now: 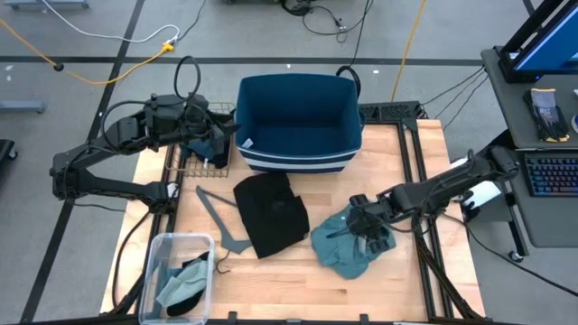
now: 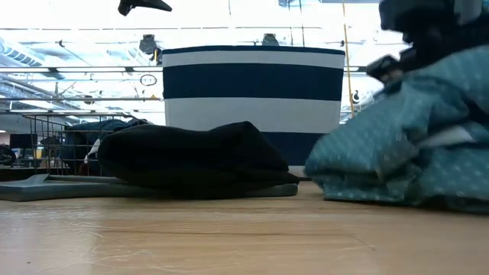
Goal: Pick & Place Cloths
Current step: Put the blue shirt into the blue laundry organizer
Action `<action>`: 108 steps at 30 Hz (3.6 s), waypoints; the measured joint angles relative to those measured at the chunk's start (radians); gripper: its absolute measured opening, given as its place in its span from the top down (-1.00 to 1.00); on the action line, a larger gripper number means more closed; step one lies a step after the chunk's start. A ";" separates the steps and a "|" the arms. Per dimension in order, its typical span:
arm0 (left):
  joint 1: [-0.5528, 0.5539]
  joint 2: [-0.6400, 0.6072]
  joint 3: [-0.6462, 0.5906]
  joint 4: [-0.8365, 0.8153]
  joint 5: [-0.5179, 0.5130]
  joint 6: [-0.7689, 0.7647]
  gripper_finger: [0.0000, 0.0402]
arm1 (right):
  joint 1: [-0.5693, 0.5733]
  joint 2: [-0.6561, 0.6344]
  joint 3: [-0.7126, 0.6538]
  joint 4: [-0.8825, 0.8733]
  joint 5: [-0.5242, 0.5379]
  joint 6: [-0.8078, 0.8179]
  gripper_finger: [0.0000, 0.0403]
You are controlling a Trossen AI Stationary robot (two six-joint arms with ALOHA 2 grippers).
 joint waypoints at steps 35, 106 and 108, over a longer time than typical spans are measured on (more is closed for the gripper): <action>0.000 0.000 0.000 -0.003 0.002 0.019 -0.13 | -0.015 -0.010 0.823 -0.029 0.605 -0.548 0.87; -0.189 -0.385 -0.512 0.261 -0.010 0.181 -0.13 | -0.790 0.563 0.833 0.031 0.257 -0.519 0.87; -0.189 -0.385 -0.512 0.261 -0.010 0.185 -0.13 | -0.791 0.575 0.834 0.050 0.258 -0.490 0.80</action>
